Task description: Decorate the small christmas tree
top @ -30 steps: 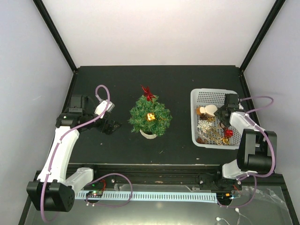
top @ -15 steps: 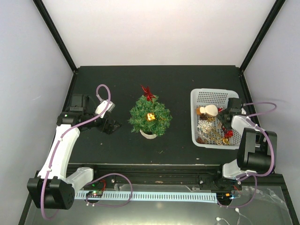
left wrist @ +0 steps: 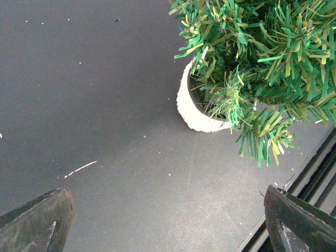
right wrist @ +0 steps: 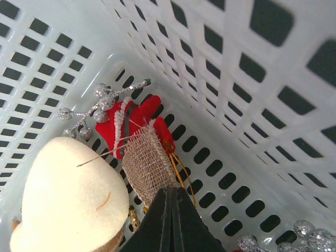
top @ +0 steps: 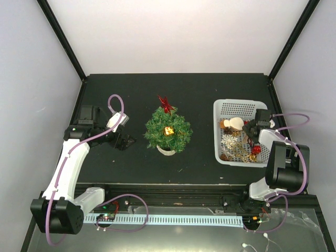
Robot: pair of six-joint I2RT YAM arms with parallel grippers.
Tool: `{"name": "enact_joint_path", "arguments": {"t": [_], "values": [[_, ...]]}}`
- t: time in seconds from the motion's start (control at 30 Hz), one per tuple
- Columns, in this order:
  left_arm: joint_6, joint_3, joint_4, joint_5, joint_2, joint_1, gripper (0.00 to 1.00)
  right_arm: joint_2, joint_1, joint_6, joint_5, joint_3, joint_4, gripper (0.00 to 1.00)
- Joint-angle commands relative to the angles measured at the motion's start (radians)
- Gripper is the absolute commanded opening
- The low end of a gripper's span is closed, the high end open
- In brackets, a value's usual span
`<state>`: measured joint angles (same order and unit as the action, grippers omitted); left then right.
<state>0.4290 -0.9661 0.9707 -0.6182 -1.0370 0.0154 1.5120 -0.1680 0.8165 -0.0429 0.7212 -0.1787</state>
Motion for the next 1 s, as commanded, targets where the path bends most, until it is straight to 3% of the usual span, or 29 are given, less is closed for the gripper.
{"name": "enact_joint_path", "arguments": {"t": [0.0,0.1,0.37,0.97], "values": [[0.012,-0.014,0.008,-0.018,-0.01,0.006,0.99,0.009,0.001,-0.007,0.005,-0.003,-0.05,0.06],[0.011,-0.013,0.007,-0.019,-0.008,0.007,0.99,-0.003,0.001,-0.016,-0.046,0.004,-0.084,0.22],[0.007,-0.013,0.008,-0.019,-0.001,0.007,0.99,0.01,0.001,-0.023,-0.022,-0.002,-0.055,0.39],[0.005,-0.01,0.0,-0.018,0.004,0.006,0.99,0.09,0.002,-0.023,0.059,0.021,0.016,0.32]]}}
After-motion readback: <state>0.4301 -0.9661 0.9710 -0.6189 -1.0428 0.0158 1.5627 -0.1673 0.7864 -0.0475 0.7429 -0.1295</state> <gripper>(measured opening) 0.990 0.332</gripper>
